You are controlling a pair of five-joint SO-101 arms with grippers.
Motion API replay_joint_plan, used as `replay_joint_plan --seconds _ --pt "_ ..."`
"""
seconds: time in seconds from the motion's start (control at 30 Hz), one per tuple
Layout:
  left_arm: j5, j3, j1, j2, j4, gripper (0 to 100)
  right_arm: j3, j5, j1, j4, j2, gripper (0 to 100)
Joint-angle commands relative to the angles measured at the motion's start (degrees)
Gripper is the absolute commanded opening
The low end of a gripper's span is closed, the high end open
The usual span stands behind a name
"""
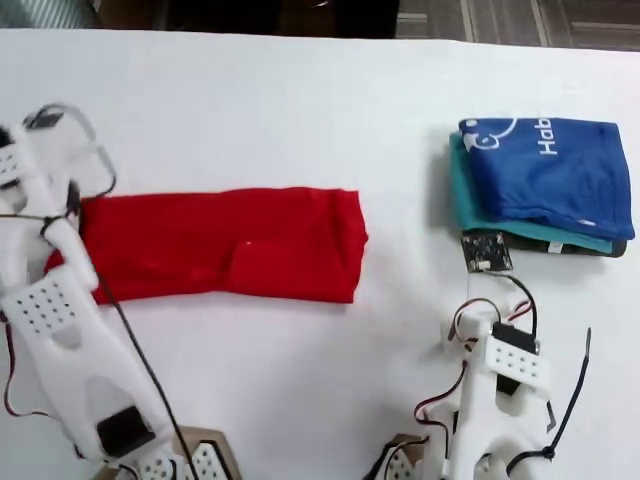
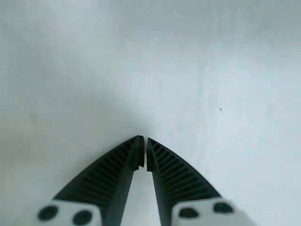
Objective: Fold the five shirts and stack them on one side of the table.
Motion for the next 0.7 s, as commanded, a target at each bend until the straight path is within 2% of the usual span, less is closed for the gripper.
replay_joint_plan --seconds 0.0,0.2,0.67 --pt "3.78 6.02 8.00 -17.32 0.62 3 -0.26 0.18 -0.48 -0.75 -1.45 1.9" --pt "9.23 9.45 21.54 -25.76 0.62 3 -0.26 0.18 -0.31 -0.75 -1.45 1.9" --pt "21.36 9.45 44.84 -25.67 -2.20 3 -0.26 -1.14 -0.40 -1.19 -1.45 1.9"
